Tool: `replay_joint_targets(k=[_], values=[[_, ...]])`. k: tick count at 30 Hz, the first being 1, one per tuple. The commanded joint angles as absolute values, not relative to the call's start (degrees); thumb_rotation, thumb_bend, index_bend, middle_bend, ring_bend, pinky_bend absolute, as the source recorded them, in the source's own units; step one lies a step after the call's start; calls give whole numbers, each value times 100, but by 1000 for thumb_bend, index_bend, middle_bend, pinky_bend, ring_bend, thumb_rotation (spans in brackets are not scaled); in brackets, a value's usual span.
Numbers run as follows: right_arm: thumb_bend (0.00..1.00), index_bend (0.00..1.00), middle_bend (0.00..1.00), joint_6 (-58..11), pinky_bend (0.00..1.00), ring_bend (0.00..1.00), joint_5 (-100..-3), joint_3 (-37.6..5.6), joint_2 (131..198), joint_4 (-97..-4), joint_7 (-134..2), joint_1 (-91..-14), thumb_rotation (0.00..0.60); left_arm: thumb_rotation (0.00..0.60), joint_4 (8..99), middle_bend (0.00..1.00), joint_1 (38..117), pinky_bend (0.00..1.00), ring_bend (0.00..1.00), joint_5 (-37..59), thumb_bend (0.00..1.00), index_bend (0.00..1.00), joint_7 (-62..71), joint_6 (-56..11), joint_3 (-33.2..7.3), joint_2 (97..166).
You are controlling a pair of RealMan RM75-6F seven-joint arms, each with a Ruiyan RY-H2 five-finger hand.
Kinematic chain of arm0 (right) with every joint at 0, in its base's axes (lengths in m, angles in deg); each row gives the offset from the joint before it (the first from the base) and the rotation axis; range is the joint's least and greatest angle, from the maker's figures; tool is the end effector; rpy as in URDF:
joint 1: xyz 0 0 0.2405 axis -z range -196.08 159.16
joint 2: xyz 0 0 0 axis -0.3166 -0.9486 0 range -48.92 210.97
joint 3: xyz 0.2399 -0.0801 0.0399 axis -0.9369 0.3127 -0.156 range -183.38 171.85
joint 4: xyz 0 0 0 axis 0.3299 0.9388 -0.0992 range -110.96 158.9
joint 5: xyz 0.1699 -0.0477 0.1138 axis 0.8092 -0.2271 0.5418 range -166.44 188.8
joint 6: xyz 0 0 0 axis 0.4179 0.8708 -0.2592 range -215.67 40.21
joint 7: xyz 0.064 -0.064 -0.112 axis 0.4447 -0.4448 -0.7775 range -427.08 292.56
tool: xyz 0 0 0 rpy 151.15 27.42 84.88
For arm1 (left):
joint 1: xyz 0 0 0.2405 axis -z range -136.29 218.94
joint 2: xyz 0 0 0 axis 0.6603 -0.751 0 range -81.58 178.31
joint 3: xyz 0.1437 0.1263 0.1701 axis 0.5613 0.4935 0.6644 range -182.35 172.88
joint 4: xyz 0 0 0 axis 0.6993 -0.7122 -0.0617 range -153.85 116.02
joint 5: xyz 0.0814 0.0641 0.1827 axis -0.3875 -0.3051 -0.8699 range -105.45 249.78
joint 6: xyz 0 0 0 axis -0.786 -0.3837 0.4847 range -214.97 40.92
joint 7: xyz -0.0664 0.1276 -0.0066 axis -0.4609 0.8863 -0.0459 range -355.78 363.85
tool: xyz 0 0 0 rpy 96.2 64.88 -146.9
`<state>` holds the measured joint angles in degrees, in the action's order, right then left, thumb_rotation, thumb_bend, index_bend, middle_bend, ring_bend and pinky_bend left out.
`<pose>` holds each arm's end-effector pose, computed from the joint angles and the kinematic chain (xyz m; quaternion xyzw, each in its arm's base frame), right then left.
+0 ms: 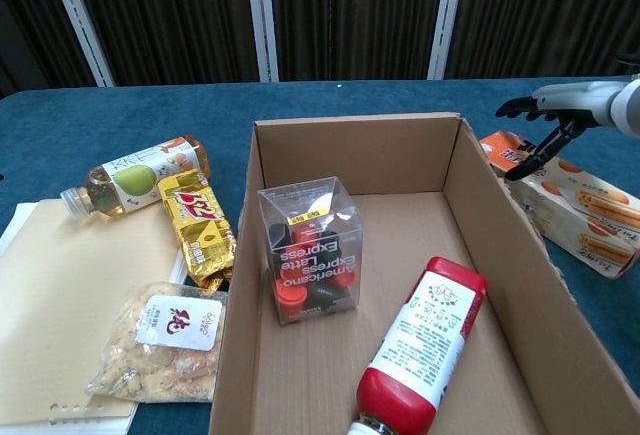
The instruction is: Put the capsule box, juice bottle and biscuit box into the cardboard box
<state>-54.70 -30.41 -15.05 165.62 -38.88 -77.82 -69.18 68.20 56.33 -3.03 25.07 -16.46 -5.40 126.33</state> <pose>-0.2314 -0.4324 0.0294 0.6723 -0.5089 0.2476 0.4772 -0.3033 0.2203 0.0551 -0.6902 -0.3849 -0.2599 0.5549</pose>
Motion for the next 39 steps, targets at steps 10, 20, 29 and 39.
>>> replay_joint_targets(k=[10, 20, 29, 39], values=[[16, 41, 13, -5666, 317, 81, -3492, -1534, 16726, -3493, -7404, -6831, 600, 505, 6771, 0, 5663, 0, 0, -261, 0, 0, 2576, -1716, -537, 12685], [214, 525, 435, -5307, 872, 631, -3756, -1514, 16941, -3274, -7504, -6749, 600, 502, 6777, 0, 5661, 0, 0, -237, 0, 0, 2596, -1709, -545, 12675], [323, 687, 565, -5207, 1000, 762, -3556, -1516, 16903, -3388, -7828, -6764, 600, 504, 6813, 0, 5636, 0, 0, -288, 0, 0, 2554, -1645, -537, 12634], [324, 727, 583, -4640, 1000, 776, -3569, -1738, 16371, -4221, -8223, -6818, 600, 502, 6863, 0, 5610, 0, 0, -362, 0, 0, 2484, -1575, -528, 12585]])
